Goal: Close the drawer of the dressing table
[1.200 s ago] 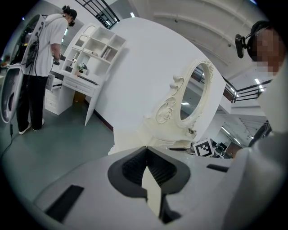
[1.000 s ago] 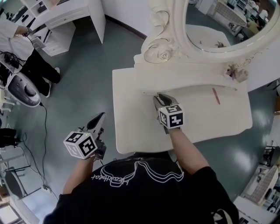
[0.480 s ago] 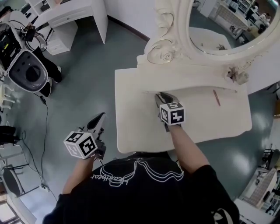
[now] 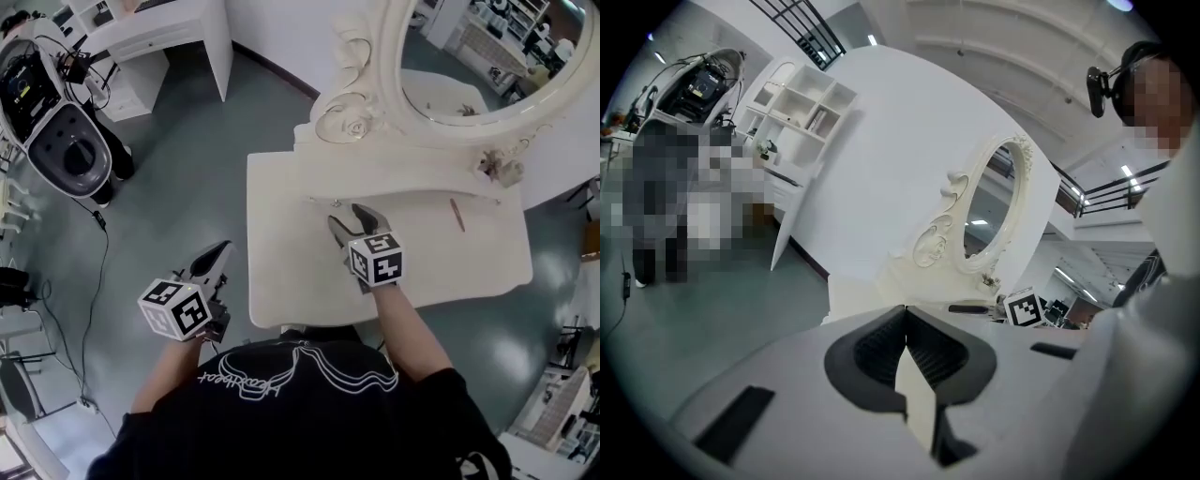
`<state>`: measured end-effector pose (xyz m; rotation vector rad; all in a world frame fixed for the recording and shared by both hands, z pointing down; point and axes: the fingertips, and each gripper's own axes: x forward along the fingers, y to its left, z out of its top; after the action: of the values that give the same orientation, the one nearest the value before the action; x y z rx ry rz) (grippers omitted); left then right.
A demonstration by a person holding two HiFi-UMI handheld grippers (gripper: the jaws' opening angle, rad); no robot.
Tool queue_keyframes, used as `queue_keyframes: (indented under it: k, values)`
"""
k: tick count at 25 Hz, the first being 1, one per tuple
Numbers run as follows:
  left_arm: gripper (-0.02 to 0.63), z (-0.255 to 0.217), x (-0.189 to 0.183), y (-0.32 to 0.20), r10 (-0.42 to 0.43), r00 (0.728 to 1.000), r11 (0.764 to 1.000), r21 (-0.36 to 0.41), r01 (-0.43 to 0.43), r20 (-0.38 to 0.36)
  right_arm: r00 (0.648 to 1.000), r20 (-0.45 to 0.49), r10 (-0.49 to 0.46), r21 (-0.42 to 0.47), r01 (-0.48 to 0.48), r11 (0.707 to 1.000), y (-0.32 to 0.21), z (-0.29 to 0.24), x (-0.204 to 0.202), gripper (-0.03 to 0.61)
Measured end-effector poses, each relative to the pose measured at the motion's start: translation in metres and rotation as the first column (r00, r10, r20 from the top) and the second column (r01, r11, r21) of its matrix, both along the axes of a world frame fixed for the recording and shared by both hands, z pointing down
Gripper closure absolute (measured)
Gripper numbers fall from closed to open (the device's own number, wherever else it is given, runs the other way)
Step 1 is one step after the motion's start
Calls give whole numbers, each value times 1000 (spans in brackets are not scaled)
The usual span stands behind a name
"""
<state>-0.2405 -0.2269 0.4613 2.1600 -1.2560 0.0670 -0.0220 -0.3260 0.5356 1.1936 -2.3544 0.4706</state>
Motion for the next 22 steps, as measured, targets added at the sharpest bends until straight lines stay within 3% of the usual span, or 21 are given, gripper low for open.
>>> queue_keyframes:
  k: [7, 10, 14, 17, 22]
  values:
    - [609, -40, 25, 1, 84, 996, 992, 93, -83, -3, 973, 209, -102, 73, 88, 993, 43, -80, -9, 353]
    - [609, -58, 38, 4, 123, 992, 984, 133, -120, -14, 958, 234, -164, 141, 134, 981, 62, -113, -15, 403]
    - [609, -85, 54, 12, 188, 982, 964, 193, -183, -11, 922, 239, -305, 226, 252, 941, 96, -150, -30, 462]
    - [609, -102, 63, 17, 228, 974, 947, 236, -219, -12, 911, 245, -333, 261, 269, 927, 108, -168, -31, 575]
    - [609, -116, 74, 21, 281, 960, 923, 278, -265, -18, 901, 271, -338, 280, 262, 923, 116, -181, -28, 575]
